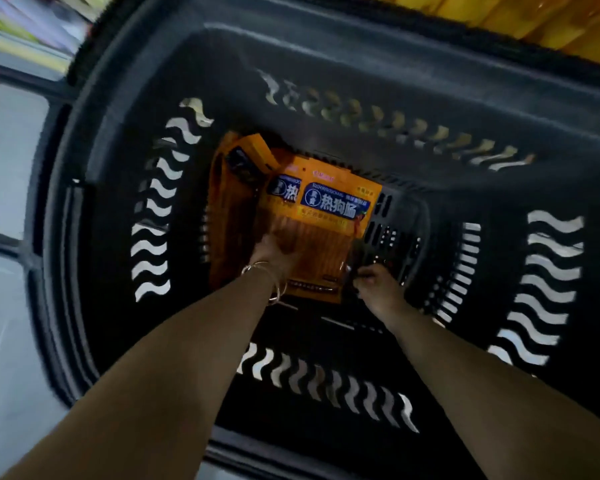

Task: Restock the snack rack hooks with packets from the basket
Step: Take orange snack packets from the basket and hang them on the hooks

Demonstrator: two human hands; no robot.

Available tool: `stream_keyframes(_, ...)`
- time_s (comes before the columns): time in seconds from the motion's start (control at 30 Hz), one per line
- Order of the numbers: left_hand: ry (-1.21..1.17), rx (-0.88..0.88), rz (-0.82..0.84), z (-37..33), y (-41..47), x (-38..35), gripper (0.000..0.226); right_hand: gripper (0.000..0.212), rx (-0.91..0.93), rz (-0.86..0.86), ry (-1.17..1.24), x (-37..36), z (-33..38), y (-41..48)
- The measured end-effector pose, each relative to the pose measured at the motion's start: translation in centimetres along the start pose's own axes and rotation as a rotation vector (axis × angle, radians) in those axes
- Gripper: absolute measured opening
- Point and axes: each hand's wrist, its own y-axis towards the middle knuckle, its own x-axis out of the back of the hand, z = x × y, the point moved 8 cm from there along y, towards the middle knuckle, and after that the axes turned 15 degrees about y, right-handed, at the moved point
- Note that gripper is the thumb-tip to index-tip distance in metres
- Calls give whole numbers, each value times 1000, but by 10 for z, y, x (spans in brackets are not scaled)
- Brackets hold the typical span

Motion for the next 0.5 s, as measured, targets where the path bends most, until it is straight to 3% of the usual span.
stream_keyframes(0.23, -30, -7, -132, 0, 8, -8, 14, 14, -10, 12, 78, -9, -5, 8)
stream_keyframes(0.4, -102, -54, -124, -7, -11, 6, 10, 20, -15, 3, 151, -10, 7, 9)
stream_keyframes(0.5, -5, -133, -174, -15, -35, 38, 32, 20, -20, -26, 201, -7, 11, 4)
